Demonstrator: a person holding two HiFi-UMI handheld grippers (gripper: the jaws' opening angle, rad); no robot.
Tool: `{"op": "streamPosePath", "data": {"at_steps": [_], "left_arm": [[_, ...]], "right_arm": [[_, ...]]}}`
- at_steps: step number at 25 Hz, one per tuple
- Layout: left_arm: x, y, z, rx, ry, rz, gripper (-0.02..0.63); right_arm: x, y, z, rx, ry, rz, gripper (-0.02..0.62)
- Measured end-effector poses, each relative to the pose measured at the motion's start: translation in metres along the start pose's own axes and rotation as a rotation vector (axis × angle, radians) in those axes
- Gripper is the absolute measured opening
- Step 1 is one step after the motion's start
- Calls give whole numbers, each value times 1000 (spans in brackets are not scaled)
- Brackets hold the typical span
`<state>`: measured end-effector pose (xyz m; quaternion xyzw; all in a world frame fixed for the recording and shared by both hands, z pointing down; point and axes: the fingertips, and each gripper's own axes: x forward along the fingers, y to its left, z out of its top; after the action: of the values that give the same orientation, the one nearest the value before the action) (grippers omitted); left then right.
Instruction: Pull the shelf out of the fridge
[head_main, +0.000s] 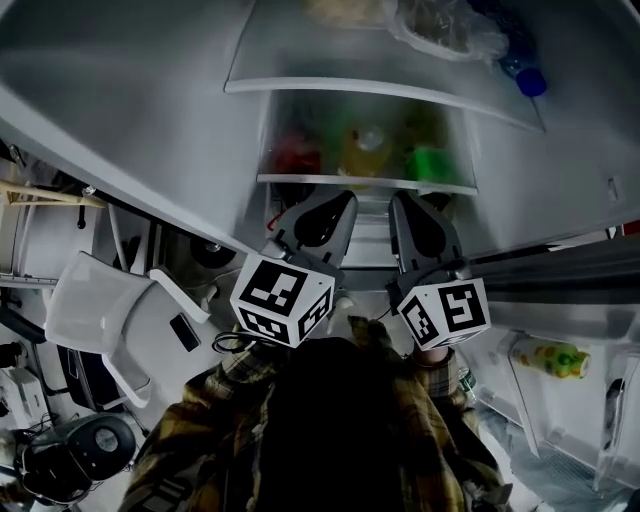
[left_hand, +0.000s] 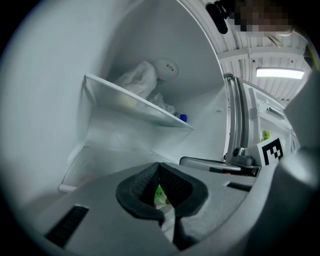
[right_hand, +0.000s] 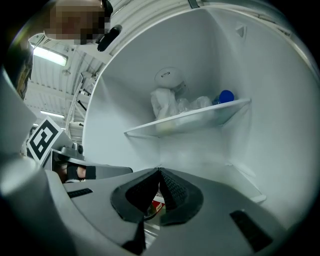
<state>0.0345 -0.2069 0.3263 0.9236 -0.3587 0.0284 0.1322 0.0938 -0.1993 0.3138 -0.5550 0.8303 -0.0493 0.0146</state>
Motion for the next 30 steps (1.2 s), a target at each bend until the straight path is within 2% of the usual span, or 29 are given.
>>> {"op": "streamPosePath", "data": {"at_steps": [10, 22, 25, 30], "left_arm": [[7, -13, -2, -55, -13, 35, 3], [9, -15, -4, -80, -22, 61, 9], [11, -14, -6, -103, -19, 57, 67], [14, -9, -12, -147, -9, 54, 132]], "right_arm": [[-8, -12, -2, 23, 45, 46, 20], [-8, -15, -13, 88, 79, 119, 26], [-6, -14, -17, 118, 97, 153, 78], [-2, -19, -25, 182, 126, 168, 117]]}}
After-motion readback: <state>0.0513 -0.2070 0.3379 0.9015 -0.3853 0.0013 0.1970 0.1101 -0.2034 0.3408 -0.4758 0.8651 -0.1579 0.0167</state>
